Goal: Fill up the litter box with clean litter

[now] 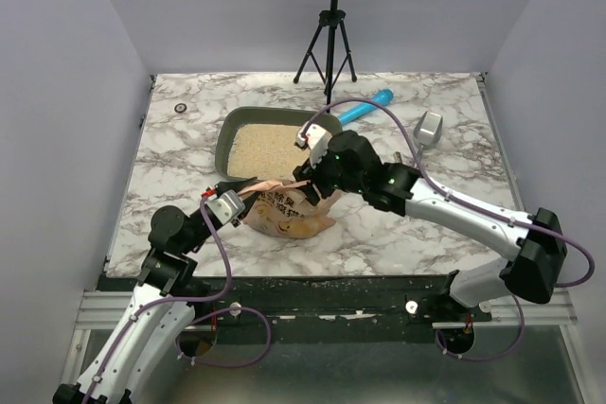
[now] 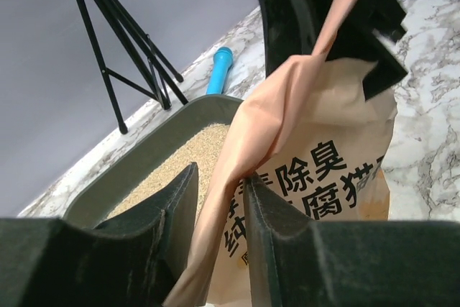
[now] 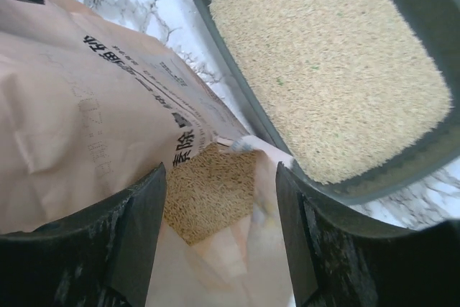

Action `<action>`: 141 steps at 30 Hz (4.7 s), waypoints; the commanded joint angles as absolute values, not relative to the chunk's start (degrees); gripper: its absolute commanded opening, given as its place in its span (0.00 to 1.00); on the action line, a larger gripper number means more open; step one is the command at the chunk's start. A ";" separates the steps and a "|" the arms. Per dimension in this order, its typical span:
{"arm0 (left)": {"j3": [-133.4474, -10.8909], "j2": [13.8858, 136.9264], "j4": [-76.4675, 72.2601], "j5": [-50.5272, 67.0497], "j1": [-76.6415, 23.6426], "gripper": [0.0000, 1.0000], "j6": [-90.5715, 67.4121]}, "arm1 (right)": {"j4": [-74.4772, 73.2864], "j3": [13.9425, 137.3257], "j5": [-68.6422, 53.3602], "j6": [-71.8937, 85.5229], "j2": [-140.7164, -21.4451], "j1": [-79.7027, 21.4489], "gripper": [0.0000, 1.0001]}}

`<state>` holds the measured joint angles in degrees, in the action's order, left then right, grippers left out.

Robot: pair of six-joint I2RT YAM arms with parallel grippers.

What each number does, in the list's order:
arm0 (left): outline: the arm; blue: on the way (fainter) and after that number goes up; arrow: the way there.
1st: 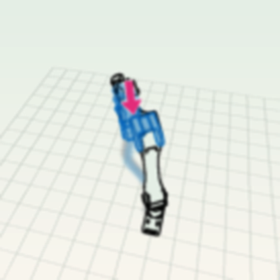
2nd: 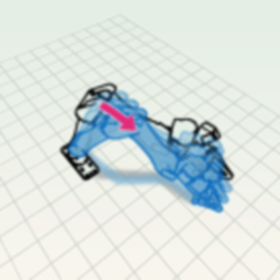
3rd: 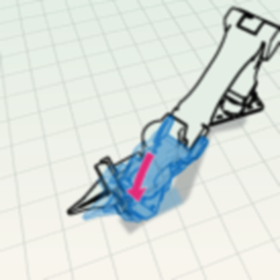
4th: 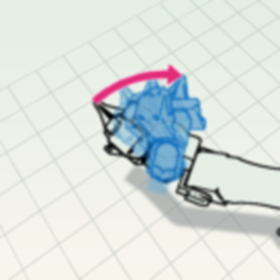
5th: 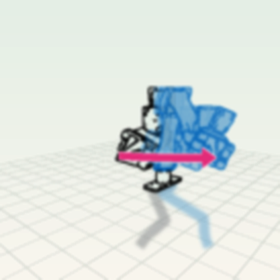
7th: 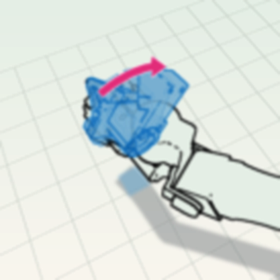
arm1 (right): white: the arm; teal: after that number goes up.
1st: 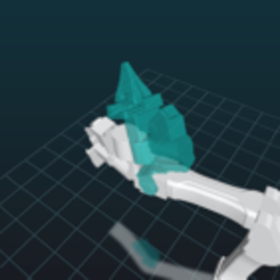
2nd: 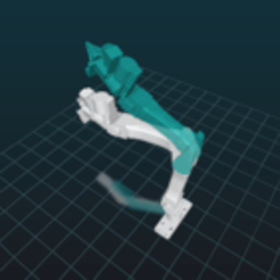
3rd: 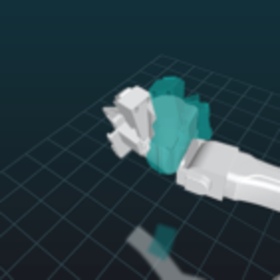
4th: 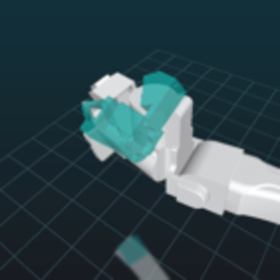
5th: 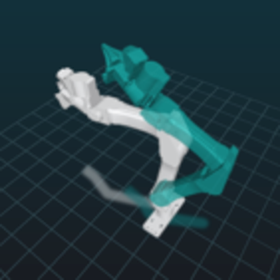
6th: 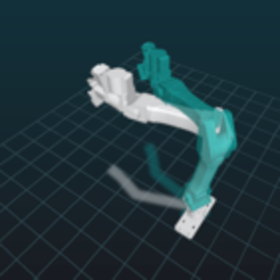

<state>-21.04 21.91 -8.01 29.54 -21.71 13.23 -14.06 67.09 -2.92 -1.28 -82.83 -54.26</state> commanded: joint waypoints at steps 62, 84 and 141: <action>-20.56 8.52 -14.86 6.34 -31.11 0.56 7.12 | -28.22 74.89 7.12 25.58 -109.26 -3.87 0.00; -70.98 40.14 25.64 6.76 -31.20 0.56 -7.99 | -42.88 79.09 19.06 -2.34 -72.17 -40.05 0.00; -84.82 58.27 42.72 34.89 -31.20 0.45 -18.02 | -54.58 92.02 42.10 -18.20 -70.66 -84.46 0.01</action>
<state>-85.43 59.64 44.60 32.88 -30.89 -18.11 -57.69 89.60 39.94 -17.02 -70.02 -83.74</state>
